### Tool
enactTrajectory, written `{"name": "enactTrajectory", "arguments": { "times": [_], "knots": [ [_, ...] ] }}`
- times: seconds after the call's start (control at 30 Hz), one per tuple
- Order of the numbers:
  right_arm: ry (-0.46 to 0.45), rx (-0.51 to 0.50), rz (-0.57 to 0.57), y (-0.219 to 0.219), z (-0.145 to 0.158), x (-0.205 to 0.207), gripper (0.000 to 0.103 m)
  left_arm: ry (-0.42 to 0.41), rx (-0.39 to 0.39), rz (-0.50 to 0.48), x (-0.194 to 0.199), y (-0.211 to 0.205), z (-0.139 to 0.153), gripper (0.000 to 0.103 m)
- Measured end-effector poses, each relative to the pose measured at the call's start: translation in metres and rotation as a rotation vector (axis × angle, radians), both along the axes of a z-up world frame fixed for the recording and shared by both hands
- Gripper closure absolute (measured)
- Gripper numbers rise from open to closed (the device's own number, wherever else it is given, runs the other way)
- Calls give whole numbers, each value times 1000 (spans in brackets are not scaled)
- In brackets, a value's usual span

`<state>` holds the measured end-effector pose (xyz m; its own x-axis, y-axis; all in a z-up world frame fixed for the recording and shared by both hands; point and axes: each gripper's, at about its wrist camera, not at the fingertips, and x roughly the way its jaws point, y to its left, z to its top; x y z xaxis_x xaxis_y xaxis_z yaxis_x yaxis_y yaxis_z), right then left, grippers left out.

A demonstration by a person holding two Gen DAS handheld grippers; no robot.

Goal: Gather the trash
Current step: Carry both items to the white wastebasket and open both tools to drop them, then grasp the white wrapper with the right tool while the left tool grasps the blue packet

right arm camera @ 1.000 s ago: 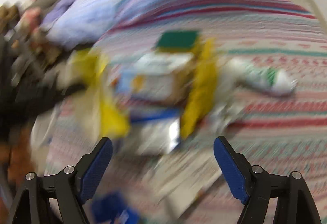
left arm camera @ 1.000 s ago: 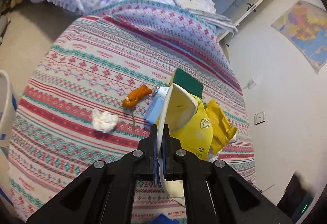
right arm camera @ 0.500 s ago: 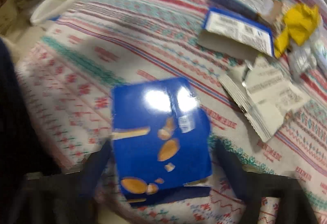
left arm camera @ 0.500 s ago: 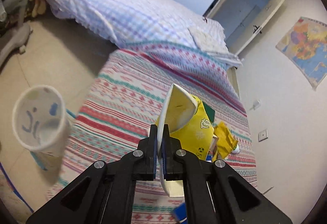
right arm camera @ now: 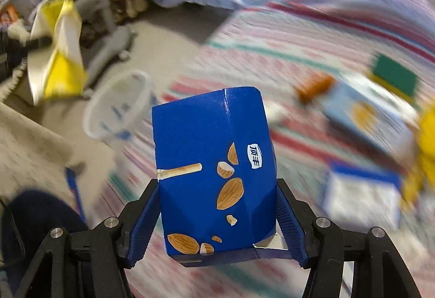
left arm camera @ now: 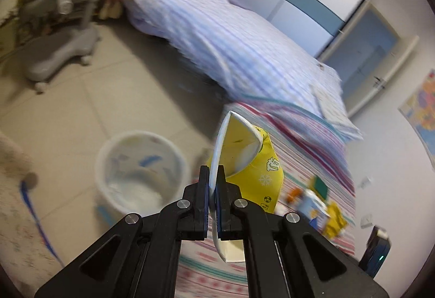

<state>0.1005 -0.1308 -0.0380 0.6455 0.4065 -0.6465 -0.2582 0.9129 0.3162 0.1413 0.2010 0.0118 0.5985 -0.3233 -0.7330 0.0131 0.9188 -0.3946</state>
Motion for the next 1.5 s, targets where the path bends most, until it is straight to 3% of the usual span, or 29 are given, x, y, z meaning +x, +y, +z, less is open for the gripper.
{"name": "enactTrajectory", "arguments": {
  "times": [0.17,0.43,0.67,0.73,0.8,0.87,1.07,1.3,1.4,1.5],
  "knots": [
    [-7,36,122,67,22,59,32,56,35,35,18,40,-21,100],
    [20,45,300,170,20,137,30,178,43,129,53,63,-102,100],
    [47,82,308,194,5,184,27,224,118,168,91,67,-145,95],
    [58,99,314,197,0,192,27,237,138,173,94,65,-152,89],
    [68,116,321,202,-5,200,25,236,158,177,94,65,-154,59],
    [81,112,322,206,-10,204,17,217,182,194,87,68,-151,50],
    [85,128,255,178,-9,185,16,210,153,202,70,69,-133,50],
    [-22,106,138,87,43,98,17,151,125,135,39,42,-77,50],
    [-75,99,53,42,69,57,16,122,95,49,28,6,-48,50],
    [-125,92,-68,-10,90,11,8,96,100,-57,17,-37,-26,50]
  ]
}}
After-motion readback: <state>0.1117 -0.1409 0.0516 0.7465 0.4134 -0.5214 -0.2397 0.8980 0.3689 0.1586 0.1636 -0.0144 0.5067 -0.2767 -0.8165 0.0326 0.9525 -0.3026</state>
